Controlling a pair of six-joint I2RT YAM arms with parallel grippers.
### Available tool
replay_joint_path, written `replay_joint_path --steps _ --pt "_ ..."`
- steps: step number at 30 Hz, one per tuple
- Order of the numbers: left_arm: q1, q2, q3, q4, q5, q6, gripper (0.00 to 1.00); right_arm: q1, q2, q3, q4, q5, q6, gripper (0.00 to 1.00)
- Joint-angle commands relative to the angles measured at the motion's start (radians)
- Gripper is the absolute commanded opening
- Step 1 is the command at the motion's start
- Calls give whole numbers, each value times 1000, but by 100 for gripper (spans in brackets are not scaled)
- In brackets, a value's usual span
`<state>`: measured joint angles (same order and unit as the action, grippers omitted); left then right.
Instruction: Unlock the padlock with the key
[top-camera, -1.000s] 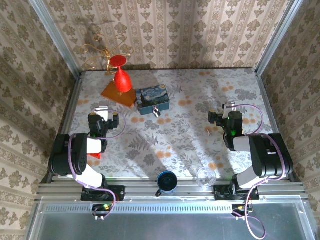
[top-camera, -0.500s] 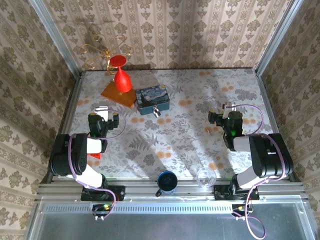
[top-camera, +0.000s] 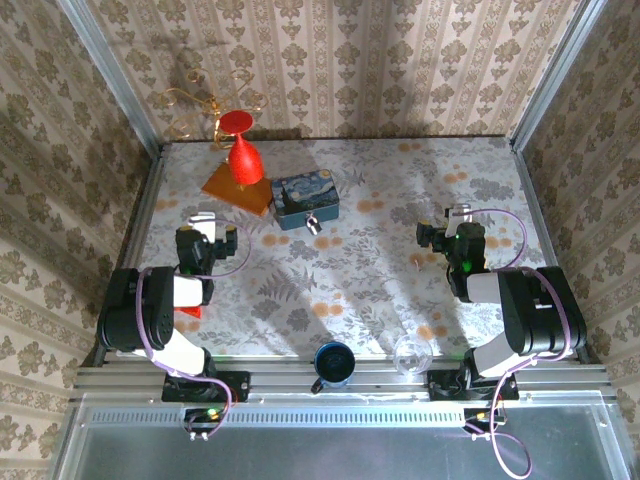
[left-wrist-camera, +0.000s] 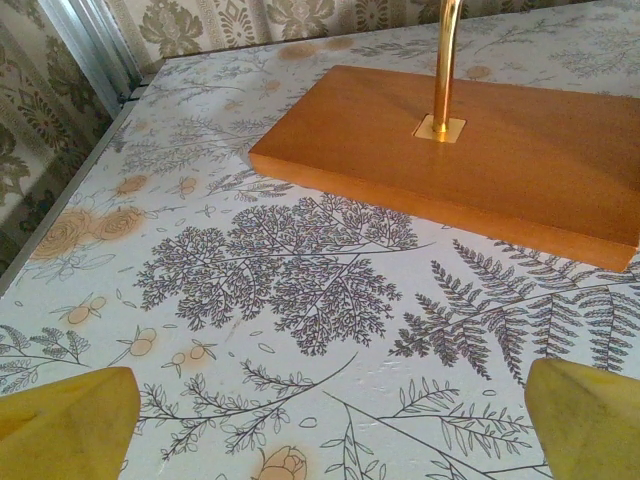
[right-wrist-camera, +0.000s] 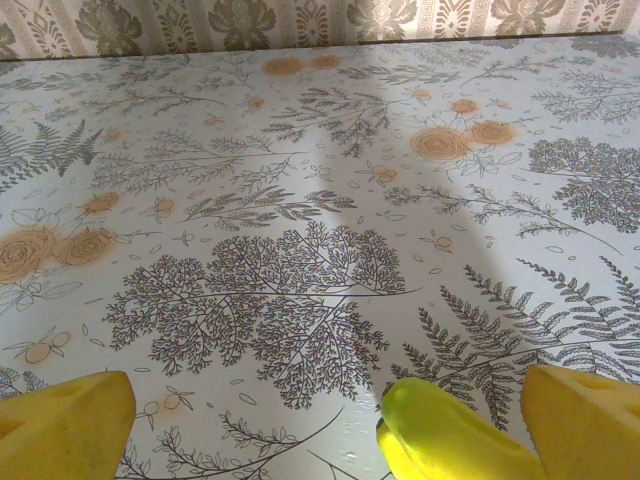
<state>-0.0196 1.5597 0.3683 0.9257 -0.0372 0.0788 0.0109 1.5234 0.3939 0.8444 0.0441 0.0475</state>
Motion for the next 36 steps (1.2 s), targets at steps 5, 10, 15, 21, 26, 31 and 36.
replay_joint_path --steps 5,10,15,21,26,31,36 --pt "20 -101 1 -38 -2 -46 100 -2 -45 63 -127 40 0 100" --pt "20 -235 -11 -135 -46 -59 100 4 -124 98 -284 106 32 100" --pt "14 -380 -11 -277 -59 -152 100 37 -286 139 -527 243 116 100" --pt "-46 -542 -12 -415 -102 -271 100 147 -462 196 -870 425 208 100" --pt "-102 -638 -12 -515 -108 -383 100 240 -526 251 -1151 472 306 98" --pt "-211 -652 -24 -533 -133 -473 100 284 -483 300 -1370 399 449 83" --pt "-372 -576 -6 -485 -168 -489 100 311 -406 339 -1461 307 568 71"
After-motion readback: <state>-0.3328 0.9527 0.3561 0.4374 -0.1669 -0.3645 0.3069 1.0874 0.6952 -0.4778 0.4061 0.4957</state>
